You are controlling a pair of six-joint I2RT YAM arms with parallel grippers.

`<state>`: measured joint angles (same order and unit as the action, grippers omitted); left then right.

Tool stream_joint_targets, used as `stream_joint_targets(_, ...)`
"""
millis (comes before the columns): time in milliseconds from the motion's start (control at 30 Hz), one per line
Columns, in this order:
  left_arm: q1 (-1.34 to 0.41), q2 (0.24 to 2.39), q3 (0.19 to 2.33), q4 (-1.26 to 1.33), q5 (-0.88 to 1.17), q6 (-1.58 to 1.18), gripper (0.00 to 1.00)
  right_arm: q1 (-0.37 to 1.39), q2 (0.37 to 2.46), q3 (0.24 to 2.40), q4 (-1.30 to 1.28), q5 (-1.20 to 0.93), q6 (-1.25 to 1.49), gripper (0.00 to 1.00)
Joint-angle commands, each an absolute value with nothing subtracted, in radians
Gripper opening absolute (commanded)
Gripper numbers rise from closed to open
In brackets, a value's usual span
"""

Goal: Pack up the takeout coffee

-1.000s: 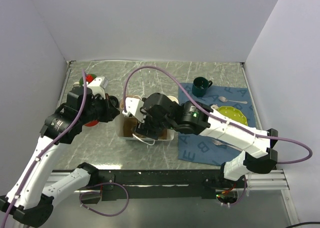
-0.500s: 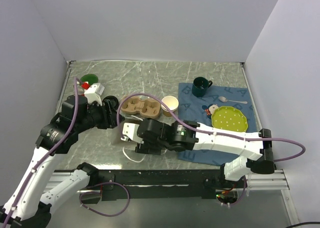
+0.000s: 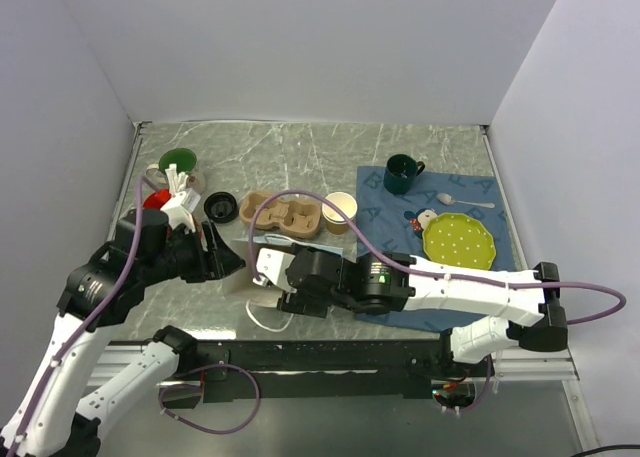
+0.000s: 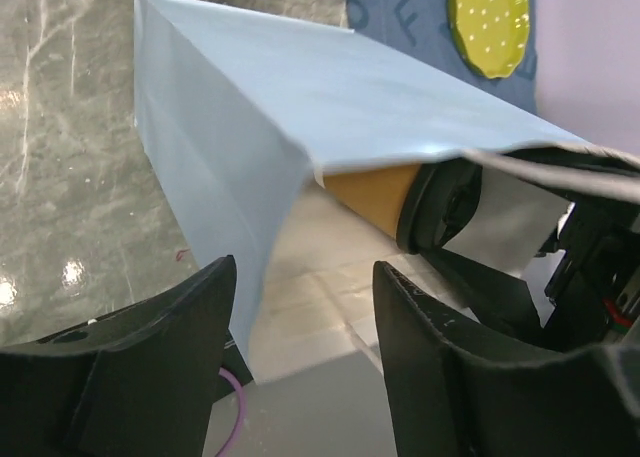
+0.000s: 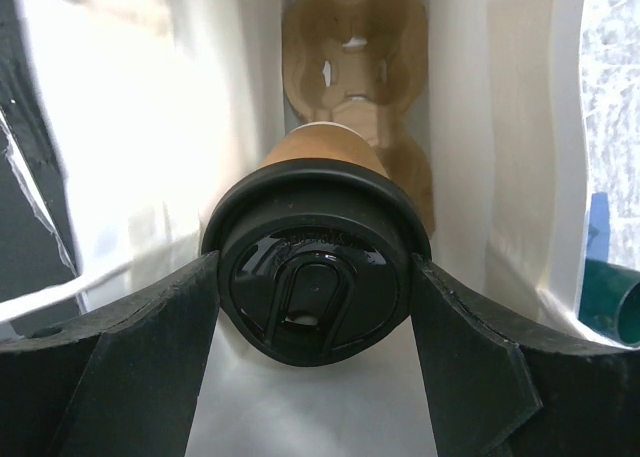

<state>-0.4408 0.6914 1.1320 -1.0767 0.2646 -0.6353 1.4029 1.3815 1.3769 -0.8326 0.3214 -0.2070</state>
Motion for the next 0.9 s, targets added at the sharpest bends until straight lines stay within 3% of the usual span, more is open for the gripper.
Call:
stream_joint_targets(0, -0.439, 0.722, 1.132, -1.052, 0.258, -0.621, 0.62, 1.416, 1.307, 1.319, -0.764, 0.318, -0.193, 0.50)
stream_joint_targets(67, -0.440, 0.732, 1.123, -1.017, 0.268, -0.623, 0.59, 1.420, 1.284, 1.281, -0.747, 0.301, -0.199, 0.50)
stream_joint_targets(200, -0.439, 0.741, 1.092, -0.991, 0.314, -0.643, 0.37, 1.427, 1.269, 1.243, -0.742, 0.316, -0.206, 0.50)
stream_joint_targets(267, -0.440, 0.723, 1.075, -0.970, 0.348, -0.666, 0.36, 1.425, 1.272, 1.243, -0.745, 0.339, -0.196, 0.50)
stream_joint_targets(400, -0.440, 0.692, 1.063, -0.976, 0.364, -0.675, 0.59, 1.427, 1.298, 1.275, -0.752, 0.345, -0.190, 0.50)
stream_joint_targets(500, -0.440, 0.692, 1.098, -1.038, 0.359, -0.655, 0.62, 1.427, 1.319, 1.292, -0.761, 0.362, -0.172, 0.50)
stream_joint_targets(667, -0.440, 0.681, 1.109, -1.124, 0.319, -0.618, 0.56, 1.425, 1.315, 1.272, -0.750, 0.357, -0.138, 0.50)
stream_joint_targets(767, -0.440, 0.681, 1.095, -1.123, 0.317, -0.612, 0.49, 1.425, 1.319, 1.270, -0.759, 0.360, -0.126, 0.50)
stream_joint_targets(867, -0.440, 0.677, 1.083, -1.069, 0.344, -0.614, 0.35, 1.425, 1.319, 1.266, -0.765, 0.357, -0.132, 0.50)
